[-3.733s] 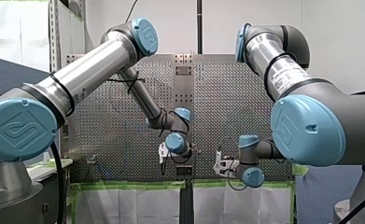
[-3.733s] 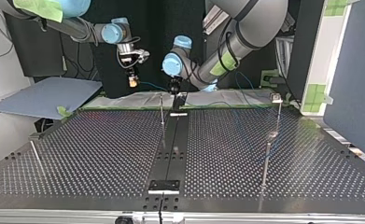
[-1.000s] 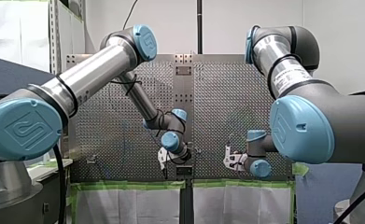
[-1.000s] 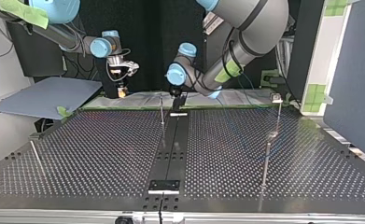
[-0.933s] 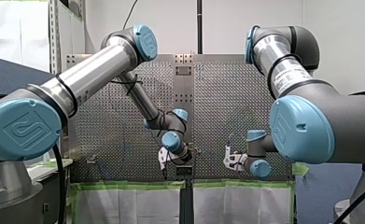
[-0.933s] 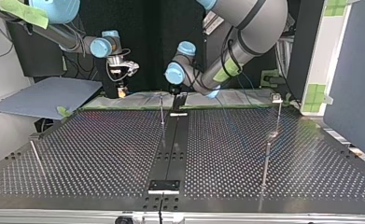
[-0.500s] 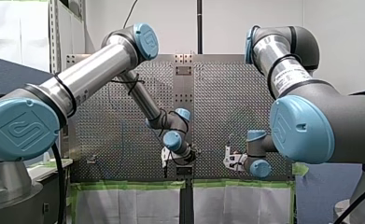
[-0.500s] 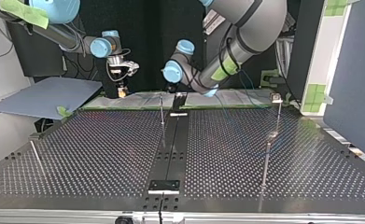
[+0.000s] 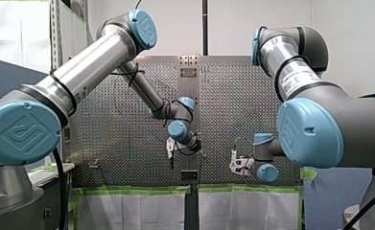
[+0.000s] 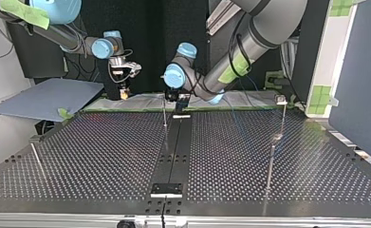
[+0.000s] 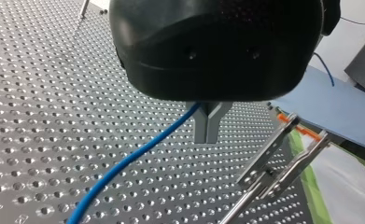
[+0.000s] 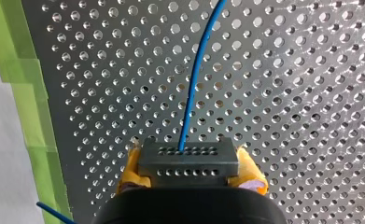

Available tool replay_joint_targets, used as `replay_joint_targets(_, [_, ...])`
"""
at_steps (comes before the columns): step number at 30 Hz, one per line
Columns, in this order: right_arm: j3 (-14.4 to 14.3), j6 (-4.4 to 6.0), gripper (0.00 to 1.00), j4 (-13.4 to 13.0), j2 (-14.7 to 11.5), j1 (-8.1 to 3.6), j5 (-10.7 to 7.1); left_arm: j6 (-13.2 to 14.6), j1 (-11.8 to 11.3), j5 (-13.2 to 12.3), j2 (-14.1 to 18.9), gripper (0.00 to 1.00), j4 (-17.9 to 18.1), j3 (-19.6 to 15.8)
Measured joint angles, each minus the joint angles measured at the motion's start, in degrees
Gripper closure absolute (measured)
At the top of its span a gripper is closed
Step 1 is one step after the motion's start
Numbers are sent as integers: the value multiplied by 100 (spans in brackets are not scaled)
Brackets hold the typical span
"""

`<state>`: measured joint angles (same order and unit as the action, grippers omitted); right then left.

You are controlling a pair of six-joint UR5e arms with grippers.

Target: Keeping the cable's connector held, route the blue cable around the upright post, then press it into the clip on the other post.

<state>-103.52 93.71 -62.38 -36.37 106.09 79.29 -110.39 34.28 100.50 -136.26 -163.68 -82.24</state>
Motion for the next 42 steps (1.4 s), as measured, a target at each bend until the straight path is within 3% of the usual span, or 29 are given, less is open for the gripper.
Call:
replay_joint_targets(7, [1, 11, 100, 9, 0, 0, 5, 2, 176, 367, 3, 100, -150, -94])
replay_joint_targets(14, [0, 5, 100, 8, 2, -3, 6, -168, 274, 452, -29, 100, 62, -191])
replay_joint_targets(27, [2, 42, 100, -65, 13, -4, -11, -367, 203, 331, -580, 100, 562, -210])
replay_joint_targets(42, [43, 59, 100, -91, 42, -3, -131, -592, -193, -32, -625, 100, 919, -205])
